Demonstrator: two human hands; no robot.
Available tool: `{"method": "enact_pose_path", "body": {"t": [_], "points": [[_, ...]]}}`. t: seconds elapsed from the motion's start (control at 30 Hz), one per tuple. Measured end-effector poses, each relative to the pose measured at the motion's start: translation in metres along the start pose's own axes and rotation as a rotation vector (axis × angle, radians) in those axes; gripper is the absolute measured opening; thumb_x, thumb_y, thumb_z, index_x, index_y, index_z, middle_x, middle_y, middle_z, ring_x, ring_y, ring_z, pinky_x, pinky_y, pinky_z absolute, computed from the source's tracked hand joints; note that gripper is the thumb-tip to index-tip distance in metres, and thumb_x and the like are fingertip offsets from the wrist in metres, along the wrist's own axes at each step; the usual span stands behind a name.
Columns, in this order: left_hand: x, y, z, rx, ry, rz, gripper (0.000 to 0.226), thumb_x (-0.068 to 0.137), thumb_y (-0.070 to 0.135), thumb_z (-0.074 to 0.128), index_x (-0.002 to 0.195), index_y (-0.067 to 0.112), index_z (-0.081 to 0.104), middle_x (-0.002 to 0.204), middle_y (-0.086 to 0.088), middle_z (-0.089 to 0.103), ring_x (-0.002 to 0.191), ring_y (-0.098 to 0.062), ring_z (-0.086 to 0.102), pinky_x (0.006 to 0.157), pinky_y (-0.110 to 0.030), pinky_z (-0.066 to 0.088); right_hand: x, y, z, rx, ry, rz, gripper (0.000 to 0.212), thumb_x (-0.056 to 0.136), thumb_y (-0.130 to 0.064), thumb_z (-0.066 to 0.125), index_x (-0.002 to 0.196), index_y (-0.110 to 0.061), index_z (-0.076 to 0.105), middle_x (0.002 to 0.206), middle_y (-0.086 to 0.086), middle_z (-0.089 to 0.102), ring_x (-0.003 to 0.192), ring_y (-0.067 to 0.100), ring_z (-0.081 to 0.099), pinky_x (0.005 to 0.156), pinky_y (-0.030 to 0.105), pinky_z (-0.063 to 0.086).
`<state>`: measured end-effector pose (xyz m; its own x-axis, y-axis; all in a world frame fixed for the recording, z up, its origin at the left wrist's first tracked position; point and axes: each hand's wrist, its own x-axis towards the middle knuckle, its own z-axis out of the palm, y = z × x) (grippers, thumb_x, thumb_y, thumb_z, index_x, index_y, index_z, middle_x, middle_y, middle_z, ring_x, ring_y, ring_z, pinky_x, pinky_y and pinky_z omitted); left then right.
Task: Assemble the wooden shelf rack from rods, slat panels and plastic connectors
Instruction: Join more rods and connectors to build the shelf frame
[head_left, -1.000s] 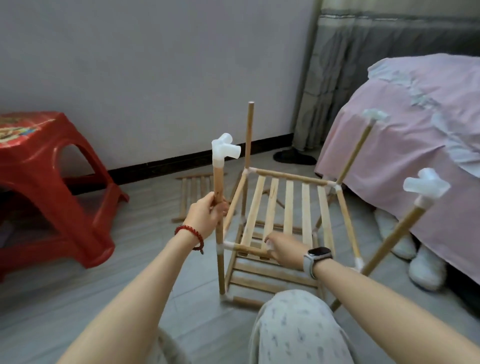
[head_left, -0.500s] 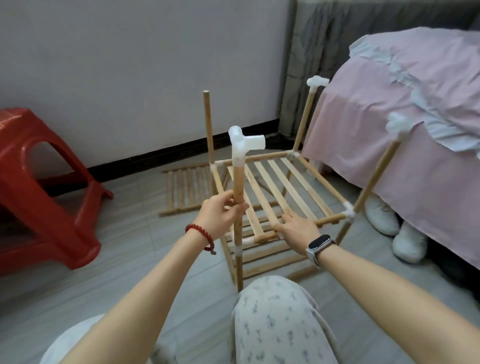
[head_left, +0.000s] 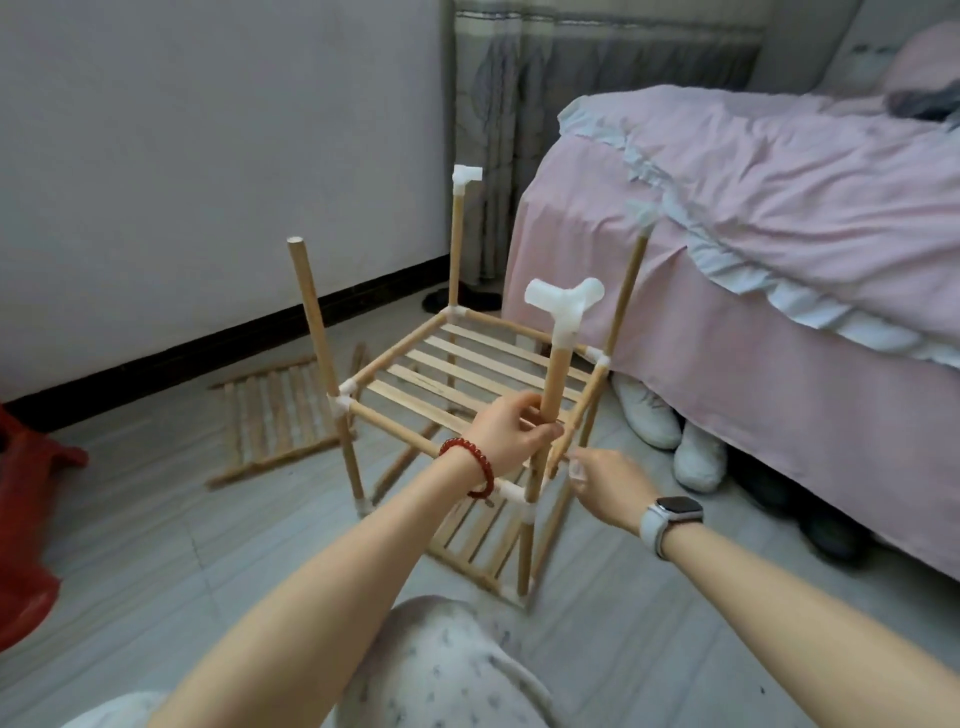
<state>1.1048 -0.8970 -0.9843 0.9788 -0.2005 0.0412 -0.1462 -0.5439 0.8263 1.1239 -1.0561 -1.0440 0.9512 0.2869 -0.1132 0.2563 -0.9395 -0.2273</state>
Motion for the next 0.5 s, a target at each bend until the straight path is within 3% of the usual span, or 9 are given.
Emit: {"method": "enact_pose_path", "body": {"t": [0.1,0.2,0.27,0.33,0.43,0.5], "points": [[-0.004,-0.005,-0.013,0.012,0.007,-0.01,0.03,0.09,0.021,0.058,0.118,0.01,0.055,0.11,-0.003,0.062,0.092,-0.009,0.058,0.08,-0.019,0.049,-0.014,-0.009,-0.01,-0.049,-0.093,-0.018,0.028,0.093,-0.02,0.04,0.114,-0.014,0.058,0.11,0.012,0.061,0.102,0.032,0.058,0.079,0.034,0.045],[-0.016,-0.022,-0.042,0.07,0.117,-0.06,0.027,0.092,0.021,0.056,0.116,0.009,0.056,0.111,-0.003,0.06,0.095,-0.009,0.055,0.08,-0.018,0.045,-0.022,-0.037,-0.019,-0.029,-0.194,-0.075,0.018,0.093,-0.023,0.042,0.086,-0.016,0.056,0.088,0.007,0.06,0.089,0.029,0.058,0.081,0.038,0.044],[-0.026,-0.04,-0.062,0.098,0.209,-0.125,0.026,0.093,0.019,0.053,0.116,0.008,0.057,0.109,-0.002,0.059,0.098,-0.012,0.055,0.081,-0.02,0.043,-0.022,-0.061,-0.023,0.016,-0.2,-0.117,0.024,0.095,-0.026,0.04,0.073,-0.02,0.05,0.077,0.002,0.056,0.075,0.024,0.054,0.071,0.034,0.044],[-0.036,-0.06,-0.082,0.106,0.306,-0.208,0.025,0.094,0.017,0.051,0.117,0.007,0.056,0.11,-0.004,0.059,0.098,-0.014,0.056,0.084,-0.023,0.045,-0.015,-0.088,-0.022,0.104,-0.168,-0.156,0.024,0.097,-0.022,0.037,0.086,-0.013,0.056,0.08,0.004,0.056,0.074,0.021,0.051,0.063,0.029,0.039],[-0.042,-0.087,-0.109,0.053,0.441,-0.323,0.026,0.094,0.015,0.05,0.119,0.008,0.053,0.117,-0.009,0.059,0.095,-0.015,0.056,0.088,-0.029,0.049,0.009,-0.124,-0.011,0.166,-0.095,-0.197,0.028,0.099,-0.019,0.034,0.101,-0.006,0.058,0.088,0.009,0.057,0.078,0.025,0.054,0.064,0.029,0.037],[-0.039,-0.102,-0.124,0.065,0.503,-0.362,0.031,0.095,0.016,0.049,0.125,0.008,0.048,0.122,-0.01,0.057,0.095,-0.013,0.052,0.083,-0.024,0.045,0.035,-0.143,0.003,0.159,-0.068,-0.203,0.027,0.097,-0.015,0.036,0.107,-0.008,0.06,0.097,0.01,0.06,0.084,0.027,0.058,0.066,0.032,0.042]]}}
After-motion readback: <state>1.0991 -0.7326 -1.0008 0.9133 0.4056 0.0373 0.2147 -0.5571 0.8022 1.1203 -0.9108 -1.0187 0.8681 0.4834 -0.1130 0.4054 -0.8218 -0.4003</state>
